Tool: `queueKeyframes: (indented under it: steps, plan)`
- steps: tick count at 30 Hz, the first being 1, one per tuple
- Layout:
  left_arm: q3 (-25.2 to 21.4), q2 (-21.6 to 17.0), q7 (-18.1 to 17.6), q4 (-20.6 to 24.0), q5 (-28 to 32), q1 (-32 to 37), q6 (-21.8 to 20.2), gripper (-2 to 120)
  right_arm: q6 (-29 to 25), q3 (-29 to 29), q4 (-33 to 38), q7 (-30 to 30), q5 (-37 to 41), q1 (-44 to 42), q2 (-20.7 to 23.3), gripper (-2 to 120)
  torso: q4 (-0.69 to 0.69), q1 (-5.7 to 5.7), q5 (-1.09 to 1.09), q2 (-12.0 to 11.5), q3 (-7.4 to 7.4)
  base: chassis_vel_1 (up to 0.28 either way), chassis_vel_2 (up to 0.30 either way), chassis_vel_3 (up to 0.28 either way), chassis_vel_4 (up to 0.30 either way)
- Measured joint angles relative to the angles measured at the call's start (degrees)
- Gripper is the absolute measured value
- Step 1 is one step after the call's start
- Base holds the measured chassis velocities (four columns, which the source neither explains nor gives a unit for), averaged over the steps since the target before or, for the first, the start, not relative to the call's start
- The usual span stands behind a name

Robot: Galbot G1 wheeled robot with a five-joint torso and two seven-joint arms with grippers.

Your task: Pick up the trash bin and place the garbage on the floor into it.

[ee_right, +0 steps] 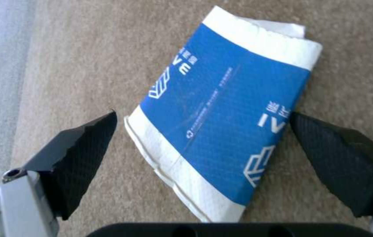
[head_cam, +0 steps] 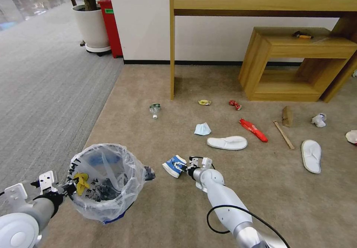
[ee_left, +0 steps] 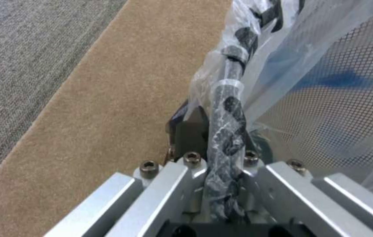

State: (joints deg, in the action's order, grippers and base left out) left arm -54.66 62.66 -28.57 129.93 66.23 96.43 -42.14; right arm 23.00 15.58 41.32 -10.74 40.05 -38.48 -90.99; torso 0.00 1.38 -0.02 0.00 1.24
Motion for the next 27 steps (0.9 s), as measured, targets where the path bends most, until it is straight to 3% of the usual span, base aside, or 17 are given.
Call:
queueKeyframes:
  steps: [13, 27]
  plan:
    - [0.0, -0.2, 0.4, 0.7, -0.1, 0.2, 0.0, 0, -0.1, 1.3, -2.1, -0.1, -1.2, 0.9, -0.6, 100, 0.0, 0.0, 0.0, 0.0, 0.0, 0.0, 0.0, 0.0, 0.0]
    - [-0.3, -0.2, 0.9, 1.1, -0.9, 1.2, 0.0, 0, -3.4, 3.4, -7.2, -6.0, -5.2, 2.6, -1.2, 100, 0.0, 0.0, 0.0, 0.0, 0.0, 0.0, 0.0, 0.0, 0.0]
